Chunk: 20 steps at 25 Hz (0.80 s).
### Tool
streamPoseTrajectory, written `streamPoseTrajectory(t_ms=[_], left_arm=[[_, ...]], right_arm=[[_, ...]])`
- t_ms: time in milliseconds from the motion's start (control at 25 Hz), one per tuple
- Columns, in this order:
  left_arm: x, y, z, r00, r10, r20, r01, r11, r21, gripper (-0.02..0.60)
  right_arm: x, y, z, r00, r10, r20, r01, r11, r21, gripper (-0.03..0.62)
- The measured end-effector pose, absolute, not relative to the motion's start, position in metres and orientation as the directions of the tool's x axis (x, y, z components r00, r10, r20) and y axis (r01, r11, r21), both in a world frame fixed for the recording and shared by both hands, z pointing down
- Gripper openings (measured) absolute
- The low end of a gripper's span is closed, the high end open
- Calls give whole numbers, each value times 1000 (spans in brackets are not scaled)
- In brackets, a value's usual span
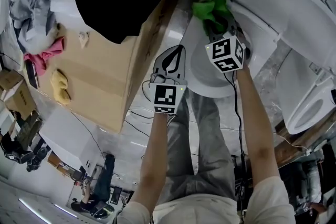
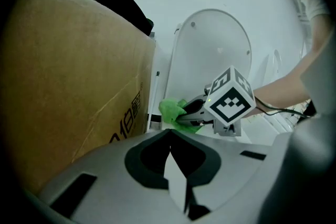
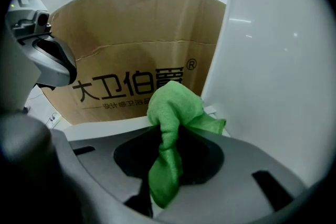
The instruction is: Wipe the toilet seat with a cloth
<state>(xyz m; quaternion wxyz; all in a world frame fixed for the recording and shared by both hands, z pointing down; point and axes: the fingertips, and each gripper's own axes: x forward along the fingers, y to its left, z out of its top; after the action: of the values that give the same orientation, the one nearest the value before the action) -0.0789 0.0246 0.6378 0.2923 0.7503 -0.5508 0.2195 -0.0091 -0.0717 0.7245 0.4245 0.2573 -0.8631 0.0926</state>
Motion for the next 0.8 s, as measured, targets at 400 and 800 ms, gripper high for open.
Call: streamPoseTrajectory(t_ms=[400,800], left_arm=[[-94,55,631,300,-702,646,-954,-218,206,12],[-97,82,629,345,-689,638,-939,-256,231,12]], right_arm=[[-26,-50,729,-503,-348,791,-500,864,62,95],[-35,-14,733,-494,-333,803,-528,849,27,95]])
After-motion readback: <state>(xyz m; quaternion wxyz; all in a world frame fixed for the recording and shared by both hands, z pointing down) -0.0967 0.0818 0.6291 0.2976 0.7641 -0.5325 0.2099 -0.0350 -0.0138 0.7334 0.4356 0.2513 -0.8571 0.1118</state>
